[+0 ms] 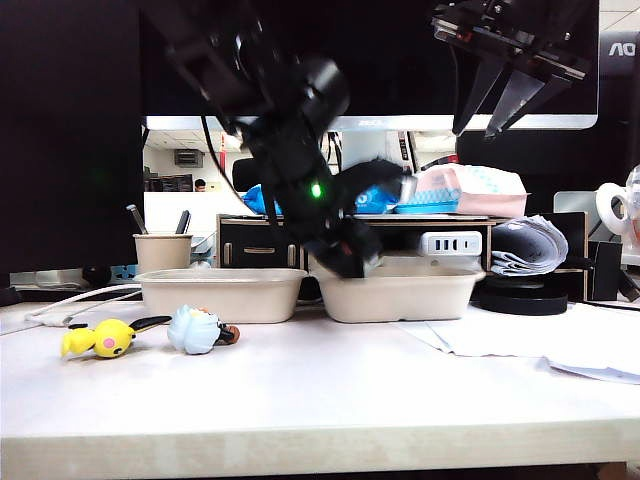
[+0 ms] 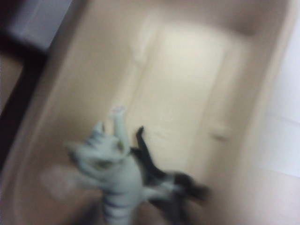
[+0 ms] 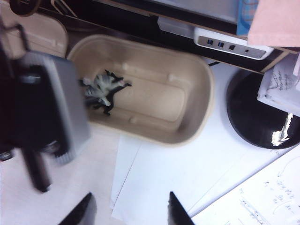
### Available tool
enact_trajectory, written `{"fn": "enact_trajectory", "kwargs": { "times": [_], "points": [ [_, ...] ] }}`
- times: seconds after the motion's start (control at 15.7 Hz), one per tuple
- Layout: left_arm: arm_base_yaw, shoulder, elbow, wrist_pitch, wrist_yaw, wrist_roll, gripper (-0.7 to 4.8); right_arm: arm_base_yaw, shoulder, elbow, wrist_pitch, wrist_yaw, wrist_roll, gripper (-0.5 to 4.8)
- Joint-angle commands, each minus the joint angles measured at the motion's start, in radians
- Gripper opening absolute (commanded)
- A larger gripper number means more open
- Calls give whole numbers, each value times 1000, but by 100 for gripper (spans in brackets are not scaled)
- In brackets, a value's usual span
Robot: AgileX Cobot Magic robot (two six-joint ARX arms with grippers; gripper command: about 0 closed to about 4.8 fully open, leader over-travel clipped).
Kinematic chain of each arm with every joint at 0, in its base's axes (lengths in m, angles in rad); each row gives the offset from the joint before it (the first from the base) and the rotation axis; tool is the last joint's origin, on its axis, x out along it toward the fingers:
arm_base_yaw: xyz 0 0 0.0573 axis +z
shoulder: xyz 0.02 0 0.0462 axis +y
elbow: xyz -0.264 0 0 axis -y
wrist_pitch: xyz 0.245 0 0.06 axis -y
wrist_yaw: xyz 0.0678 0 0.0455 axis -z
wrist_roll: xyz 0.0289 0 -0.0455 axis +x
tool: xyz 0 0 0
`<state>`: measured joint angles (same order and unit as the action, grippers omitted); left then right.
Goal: Put the dolls with similar sizes into the same paper box, while dolls with different sizes go into separate paper boxes.
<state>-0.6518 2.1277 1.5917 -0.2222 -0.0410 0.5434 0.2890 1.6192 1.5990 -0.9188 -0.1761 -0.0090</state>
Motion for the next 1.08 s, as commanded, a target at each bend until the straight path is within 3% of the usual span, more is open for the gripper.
{"fn": "enact_trajectory", "kwargs": {
  "times": [0.06,0.19,0.32,0.51,0.64,0.7,0.89,1.08],
  "points": [
    [-1,-14,5,89,-69,-77,409,1,-6,1,-12,2,-3,203],
    [-2,-44,5,79,-141,-70,408,1,-5,1,-11,1,-3,203],
    [-2,-113,5,41,-149,-69,407,1,-5,1,-4,-6,-3,203],
    [21,-307,5,-299,-167,-158,402,11,6,-15,-18,-202,-30,203],
    [95,-375,2,-773,-141,-341,402,115,65,-41,-21,-234,-84,203],
    [128,-375,-14,-921,-118,-354,402,169,98,-41,-19,-235,-119,203],
    [208,-396,-117,-1078,-119,-369,402,327,186,-41,65,-220,-139,203],
    [281,-451,-215,-1071,-124,-377,398,407,245,-40,161,-179,-145,247]
  ]
}}
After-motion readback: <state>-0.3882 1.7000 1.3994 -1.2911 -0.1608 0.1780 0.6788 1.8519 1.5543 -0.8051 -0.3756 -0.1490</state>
